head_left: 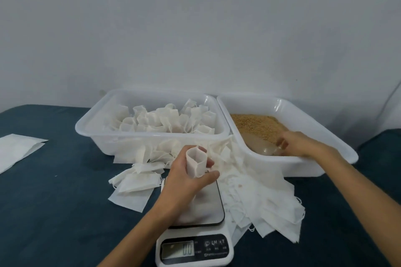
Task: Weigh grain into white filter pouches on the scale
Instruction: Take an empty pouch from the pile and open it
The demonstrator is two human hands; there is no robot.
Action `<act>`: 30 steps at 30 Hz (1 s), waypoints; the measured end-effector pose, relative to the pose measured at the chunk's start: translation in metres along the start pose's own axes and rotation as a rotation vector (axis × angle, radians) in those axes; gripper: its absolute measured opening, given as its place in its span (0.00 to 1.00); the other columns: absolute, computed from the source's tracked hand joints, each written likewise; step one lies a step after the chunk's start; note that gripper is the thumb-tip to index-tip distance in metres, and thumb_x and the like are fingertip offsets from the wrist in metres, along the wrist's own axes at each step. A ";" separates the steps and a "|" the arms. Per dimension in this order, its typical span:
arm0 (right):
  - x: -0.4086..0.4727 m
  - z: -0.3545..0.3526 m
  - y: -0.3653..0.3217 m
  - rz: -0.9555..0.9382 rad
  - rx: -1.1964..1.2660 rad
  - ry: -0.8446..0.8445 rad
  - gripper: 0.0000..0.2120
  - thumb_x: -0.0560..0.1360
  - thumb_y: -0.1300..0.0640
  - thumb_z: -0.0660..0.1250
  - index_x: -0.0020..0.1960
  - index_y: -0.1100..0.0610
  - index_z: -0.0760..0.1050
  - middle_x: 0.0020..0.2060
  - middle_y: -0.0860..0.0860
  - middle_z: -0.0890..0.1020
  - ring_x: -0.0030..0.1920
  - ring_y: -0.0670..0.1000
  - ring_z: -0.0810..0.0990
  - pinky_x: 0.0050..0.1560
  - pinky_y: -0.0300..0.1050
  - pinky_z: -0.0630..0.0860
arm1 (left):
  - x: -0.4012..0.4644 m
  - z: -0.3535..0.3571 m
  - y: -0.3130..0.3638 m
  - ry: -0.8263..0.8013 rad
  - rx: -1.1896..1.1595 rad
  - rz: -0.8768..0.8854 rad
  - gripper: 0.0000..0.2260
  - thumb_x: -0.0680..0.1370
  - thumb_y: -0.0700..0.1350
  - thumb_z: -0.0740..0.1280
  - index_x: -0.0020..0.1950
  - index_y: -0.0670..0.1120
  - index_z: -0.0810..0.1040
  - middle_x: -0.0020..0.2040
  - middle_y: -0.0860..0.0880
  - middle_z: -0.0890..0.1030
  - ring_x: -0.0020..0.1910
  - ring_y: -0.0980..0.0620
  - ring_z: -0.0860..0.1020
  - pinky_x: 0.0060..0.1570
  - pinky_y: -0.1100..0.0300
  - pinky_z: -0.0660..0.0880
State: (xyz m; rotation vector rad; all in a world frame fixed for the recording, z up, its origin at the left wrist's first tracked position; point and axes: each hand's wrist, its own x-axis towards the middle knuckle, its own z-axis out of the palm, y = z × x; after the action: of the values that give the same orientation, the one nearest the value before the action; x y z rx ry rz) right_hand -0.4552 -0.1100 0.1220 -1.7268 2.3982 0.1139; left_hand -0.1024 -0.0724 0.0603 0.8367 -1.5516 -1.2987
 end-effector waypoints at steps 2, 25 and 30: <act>0.006 0.005 -0.002 -0.011 0.005 0.034 0.21 0.75 0.50 0.74 0.66 0.55 0.78 0.60 0.51 0.81 0.55 0.51 0.78 0.57 0.44 0.76 | 0.000 -0.001 0.000 -0.022 0.012 -0.006 0.23 0.68 0.50 0.78 0.61 0.57 0.75 0.52 0.52 0.85 0.55 0.48 0.83 0.56 0.51 0.80; 0.031 -0.007 0.046 0.159 -0.516 0.440 0.10 0.76 0.64 0.66 0.55 0.55 0.73 0.45 0.52 0.79 0.41 0.53 0.76 0.39 0.45 0.73 | 0.000 -0.002 0.005 0.014 -0.038 -0.002 0.22 0.71 0.42 0.79 0.63 0.49 0.77 0.49 0.49 0.85 0.46 0.53 0.83 0.49 0.62 0.79; 0.039 -0.002 0.044 0.085 -0.511 0.466 0.13 0.75 0.66 0.66 0.56 0.53 0.72 0.46 0.51 0.78 0.46 0.54 0.78 0.40 0.46 0.68 | 0.000 -0.001 0.005 0.020 -0.027 -0.016 0.21 0.74 0.37 0.79 0.62 0.49 0.77 0.48 0.48 0.85 0.45 0.53 0.84 0.47 0.65 0.78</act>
State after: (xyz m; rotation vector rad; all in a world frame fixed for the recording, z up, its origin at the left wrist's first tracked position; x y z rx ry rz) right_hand -0.5089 -0.1328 0.1144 -2.0426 2.9806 0.4112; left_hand -0.1013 -0.0715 0.0654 0.8440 -1.5116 -1.3159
